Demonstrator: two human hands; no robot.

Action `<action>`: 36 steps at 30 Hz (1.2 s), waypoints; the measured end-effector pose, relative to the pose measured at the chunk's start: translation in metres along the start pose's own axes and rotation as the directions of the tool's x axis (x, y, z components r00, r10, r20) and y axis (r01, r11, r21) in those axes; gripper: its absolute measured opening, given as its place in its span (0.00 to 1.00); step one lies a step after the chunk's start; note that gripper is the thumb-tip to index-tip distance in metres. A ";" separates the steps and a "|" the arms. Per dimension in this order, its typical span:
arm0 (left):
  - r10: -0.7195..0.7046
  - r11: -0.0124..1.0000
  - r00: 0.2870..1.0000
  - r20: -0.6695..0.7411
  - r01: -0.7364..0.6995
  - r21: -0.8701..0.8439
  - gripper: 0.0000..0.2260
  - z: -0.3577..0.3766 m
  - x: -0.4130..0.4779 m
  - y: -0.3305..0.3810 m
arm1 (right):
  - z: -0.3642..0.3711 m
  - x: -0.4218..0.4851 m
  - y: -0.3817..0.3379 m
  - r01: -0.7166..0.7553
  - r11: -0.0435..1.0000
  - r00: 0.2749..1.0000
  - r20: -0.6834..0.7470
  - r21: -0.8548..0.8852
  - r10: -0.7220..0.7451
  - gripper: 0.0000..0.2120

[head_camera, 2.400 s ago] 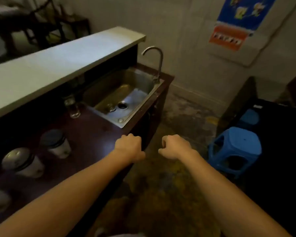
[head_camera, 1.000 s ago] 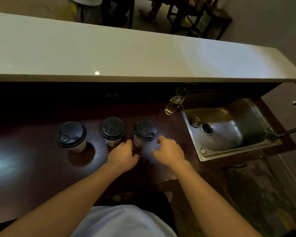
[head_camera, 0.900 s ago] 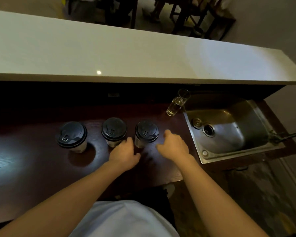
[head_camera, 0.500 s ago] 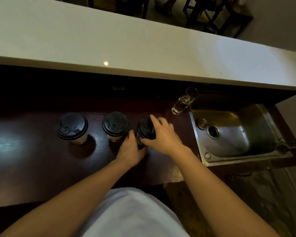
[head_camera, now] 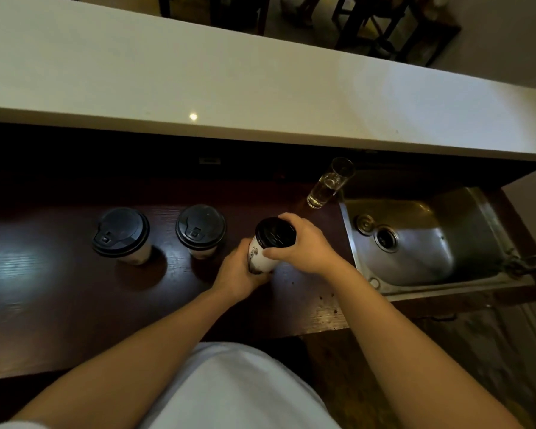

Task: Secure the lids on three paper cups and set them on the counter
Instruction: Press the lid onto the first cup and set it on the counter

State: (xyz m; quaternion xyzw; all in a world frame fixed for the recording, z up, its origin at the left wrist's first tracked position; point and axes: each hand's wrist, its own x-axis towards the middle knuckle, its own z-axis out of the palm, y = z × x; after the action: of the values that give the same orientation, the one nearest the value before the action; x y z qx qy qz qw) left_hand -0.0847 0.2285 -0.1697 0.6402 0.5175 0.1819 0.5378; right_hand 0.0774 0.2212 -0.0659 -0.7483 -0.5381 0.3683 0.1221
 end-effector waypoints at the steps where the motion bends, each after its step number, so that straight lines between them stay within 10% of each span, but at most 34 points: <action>1: -0.006 1.000 1.000 0.011 0.006 -0.013 0.31 0.001 0.002 0.000 | -0.002 0.000 0.002 0.004 1.000 1.000 0.010 -0.004 -0.004 0.40; 36: 0.040 0.977 0.989 0.145 -0.008 -0.215 0.38 0.005 0.016 -0.001 | -0.038 0.006 -0.011 0.314 0.902 0.937 0.250 -0.298 -0.243 0.35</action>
State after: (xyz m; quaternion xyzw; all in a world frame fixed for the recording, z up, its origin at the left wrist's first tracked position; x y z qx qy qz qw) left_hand -0.0747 0.2399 -0.1776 0.5965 0.4458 0.1947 0.6384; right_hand 0.0958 0.2394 -0.0356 -0.6305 -0.7041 0.3264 -0.0114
